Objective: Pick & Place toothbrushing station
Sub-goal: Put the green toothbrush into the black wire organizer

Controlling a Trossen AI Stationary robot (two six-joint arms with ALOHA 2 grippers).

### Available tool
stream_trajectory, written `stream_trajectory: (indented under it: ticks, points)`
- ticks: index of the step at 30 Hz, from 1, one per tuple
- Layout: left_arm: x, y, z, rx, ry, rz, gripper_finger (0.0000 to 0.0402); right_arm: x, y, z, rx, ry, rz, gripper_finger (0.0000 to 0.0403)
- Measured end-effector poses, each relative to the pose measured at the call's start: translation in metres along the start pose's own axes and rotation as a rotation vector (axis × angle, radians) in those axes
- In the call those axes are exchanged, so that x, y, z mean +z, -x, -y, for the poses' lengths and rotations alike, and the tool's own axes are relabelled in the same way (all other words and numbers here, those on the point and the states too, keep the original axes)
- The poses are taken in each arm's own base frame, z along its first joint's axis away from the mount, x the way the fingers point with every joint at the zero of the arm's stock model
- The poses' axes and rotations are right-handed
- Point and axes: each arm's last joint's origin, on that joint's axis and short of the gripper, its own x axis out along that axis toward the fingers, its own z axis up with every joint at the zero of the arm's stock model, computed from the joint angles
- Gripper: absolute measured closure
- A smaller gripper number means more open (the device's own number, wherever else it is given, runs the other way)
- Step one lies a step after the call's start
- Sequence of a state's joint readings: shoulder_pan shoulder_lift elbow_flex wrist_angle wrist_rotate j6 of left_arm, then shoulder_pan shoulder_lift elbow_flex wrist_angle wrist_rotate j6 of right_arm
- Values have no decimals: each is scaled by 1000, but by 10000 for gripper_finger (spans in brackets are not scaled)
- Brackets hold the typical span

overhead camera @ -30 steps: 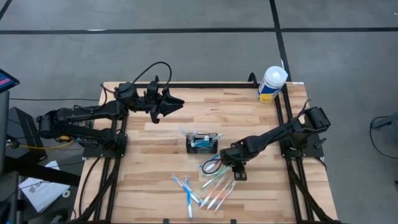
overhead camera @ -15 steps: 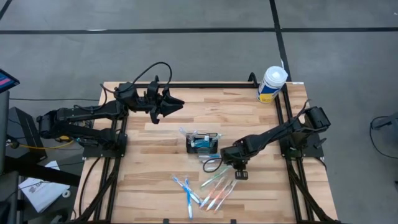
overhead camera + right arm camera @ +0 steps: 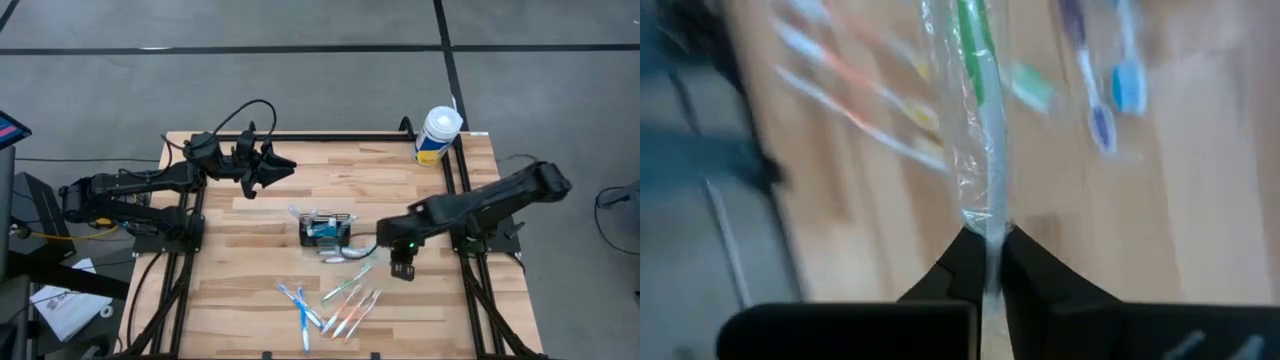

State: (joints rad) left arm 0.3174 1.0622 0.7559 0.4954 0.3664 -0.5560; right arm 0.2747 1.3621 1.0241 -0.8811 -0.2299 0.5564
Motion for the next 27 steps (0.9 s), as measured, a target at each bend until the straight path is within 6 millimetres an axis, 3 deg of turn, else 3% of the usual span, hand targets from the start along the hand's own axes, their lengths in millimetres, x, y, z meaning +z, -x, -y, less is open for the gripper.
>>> stream_trajectory:
  ticks: [6,10,19,24,27]
  points:
    - [4,3,-6,32,-39,17,284,12,66,-16,45,-129,423,394]
    - [8,5,-12,56,-28,34,284,22,88,-14,1,-185,583,394]
    - [9,5,-14,64,-16,39,284,52,80,-11,-20,-193,730,394]
    - [6,4,-18,74,-9,25,284,47,66,0,-124,-253,599,394]
    - [6,4,-17,75,-9,24,284,43,67,-4,-92,-266,581,394]
